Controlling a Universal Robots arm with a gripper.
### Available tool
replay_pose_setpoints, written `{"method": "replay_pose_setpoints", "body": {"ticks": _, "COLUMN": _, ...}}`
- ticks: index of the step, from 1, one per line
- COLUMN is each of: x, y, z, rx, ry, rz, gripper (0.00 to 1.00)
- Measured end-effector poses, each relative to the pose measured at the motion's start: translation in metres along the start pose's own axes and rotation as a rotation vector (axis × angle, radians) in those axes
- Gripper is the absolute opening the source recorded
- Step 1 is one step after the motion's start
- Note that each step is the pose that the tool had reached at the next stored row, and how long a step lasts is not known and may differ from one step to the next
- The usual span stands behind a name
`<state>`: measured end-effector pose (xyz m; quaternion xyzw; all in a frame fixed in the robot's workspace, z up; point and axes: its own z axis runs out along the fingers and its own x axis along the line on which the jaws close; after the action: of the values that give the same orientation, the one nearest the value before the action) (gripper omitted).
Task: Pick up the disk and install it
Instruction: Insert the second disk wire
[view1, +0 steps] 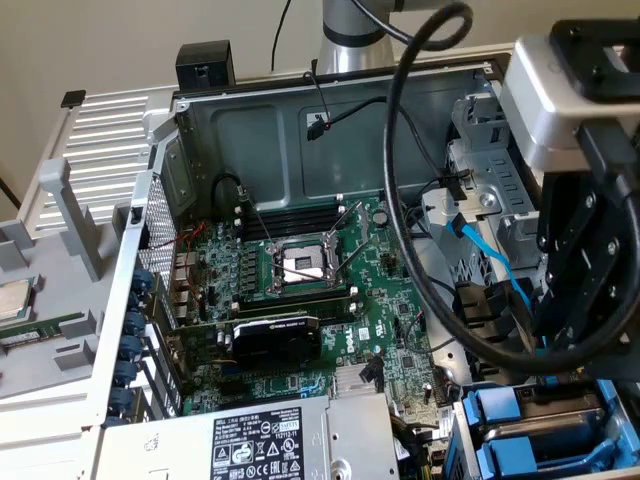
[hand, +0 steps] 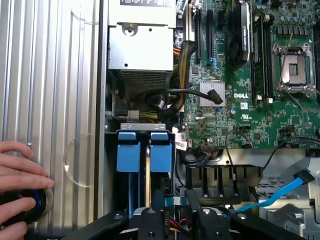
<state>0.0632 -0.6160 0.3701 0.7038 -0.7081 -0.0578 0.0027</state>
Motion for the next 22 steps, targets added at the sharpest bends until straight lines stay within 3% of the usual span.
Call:
{"method": "replay_pose_setpoints", "body": {"ticks": 9, "x": -0.007, "y": 0.0010, "z": -0.0136, "rx": 0.0007, "ry": -0.0001, "rz": 0.001, "gripper": 0.31}}
{"method": "replay_pose_setpoints", "body": {"ticks": 22, "x": -0.007, "y": 0.0010, "z": -0.0149, "rx": 0.0007, "ry": -0.0001, "rz": 0.001, "gripper": 0.31}}
